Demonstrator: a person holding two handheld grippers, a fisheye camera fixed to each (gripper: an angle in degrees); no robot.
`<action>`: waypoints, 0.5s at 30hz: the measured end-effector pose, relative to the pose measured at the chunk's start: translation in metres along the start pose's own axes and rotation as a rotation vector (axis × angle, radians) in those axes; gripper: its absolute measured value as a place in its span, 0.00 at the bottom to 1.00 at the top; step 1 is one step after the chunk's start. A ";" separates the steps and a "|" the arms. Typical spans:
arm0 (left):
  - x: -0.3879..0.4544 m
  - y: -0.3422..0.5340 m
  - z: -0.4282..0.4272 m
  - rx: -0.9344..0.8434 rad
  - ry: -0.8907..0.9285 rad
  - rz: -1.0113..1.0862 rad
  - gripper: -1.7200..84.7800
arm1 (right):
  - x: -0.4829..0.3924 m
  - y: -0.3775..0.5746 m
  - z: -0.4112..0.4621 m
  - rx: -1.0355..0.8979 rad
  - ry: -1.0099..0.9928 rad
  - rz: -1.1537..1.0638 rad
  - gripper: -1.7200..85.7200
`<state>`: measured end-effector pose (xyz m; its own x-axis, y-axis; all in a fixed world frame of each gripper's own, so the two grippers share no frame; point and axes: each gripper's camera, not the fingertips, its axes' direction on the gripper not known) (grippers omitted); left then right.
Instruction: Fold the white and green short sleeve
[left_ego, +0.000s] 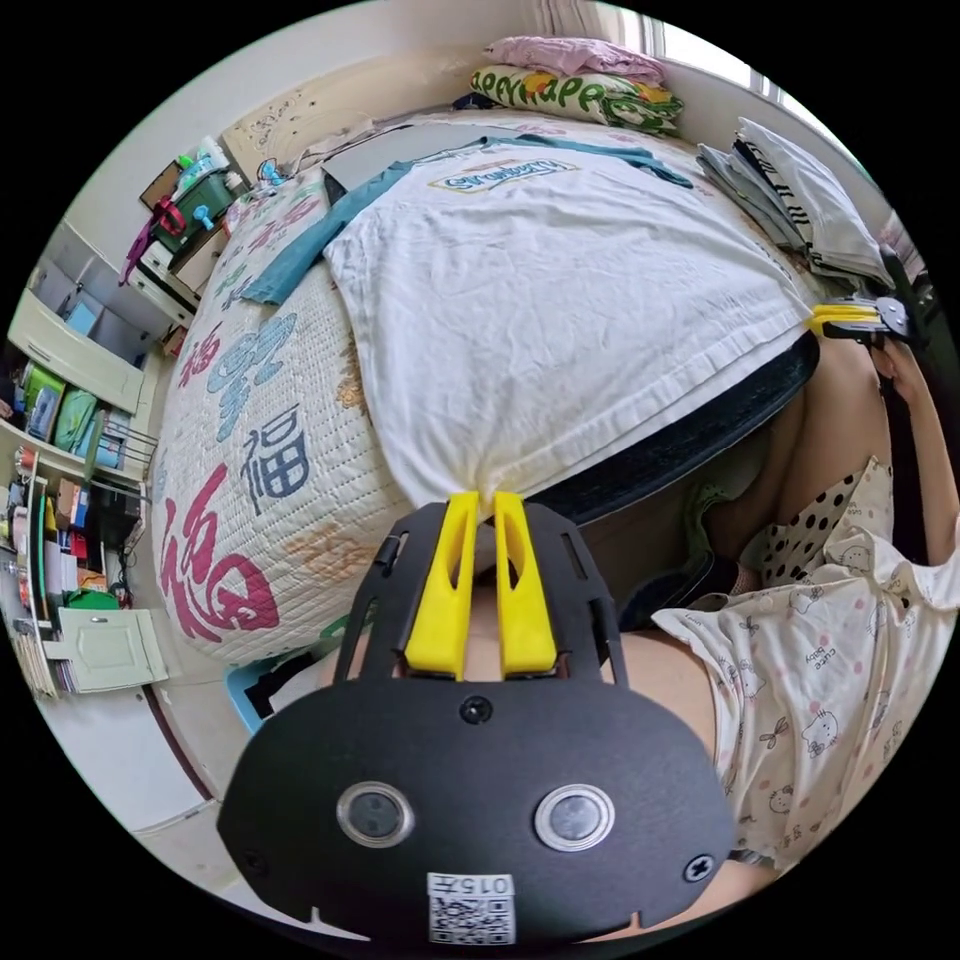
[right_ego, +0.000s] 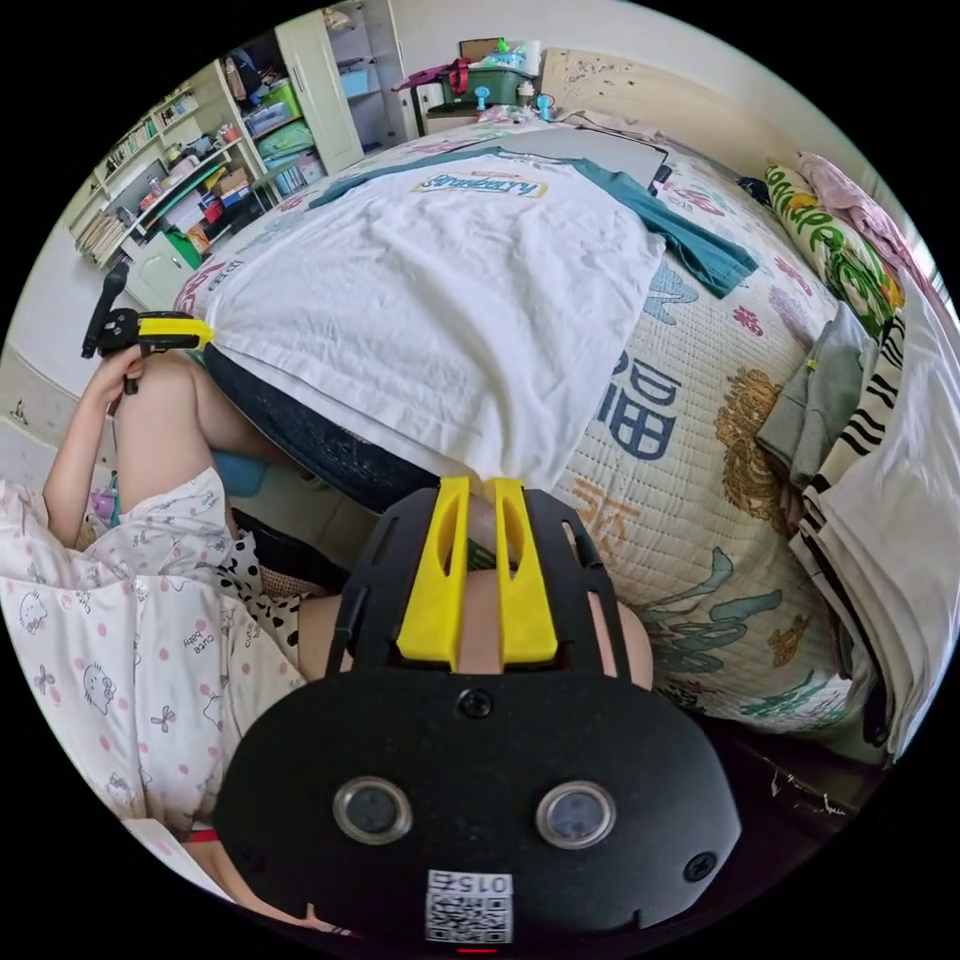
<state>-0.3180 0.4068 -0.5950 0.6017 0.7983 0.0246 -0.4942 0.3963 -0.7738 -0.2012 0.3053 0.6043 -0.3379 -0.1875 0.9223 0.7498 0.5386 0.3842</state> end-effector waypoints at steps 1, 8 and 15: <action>-0.001 0.002 0.006 0.006 0.014 -0.009 0.04 | 0.005 0.003 0.010 0.005 -0.021 -0.008 0.05; 0.002 0.034 0.021 0.141 0.022 -0.030 0.02 | 0.049 0.024 0.059 0.049 -0.028 0.043 0.02; 0.016 0.042 0.051 0.171 -0.006 -0.003 0.02 | 0.073 0.034 0.120 0.029 -0.025 0.055 0.02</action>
<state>-0.3610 0.4587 -0.5950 0.6001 0.7993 0.0310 -0.5918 0.4697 -0.6551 -0.2686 0.4090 0.6801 -0.3106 -0.1366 0.9407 0.7514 0.5709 0.3310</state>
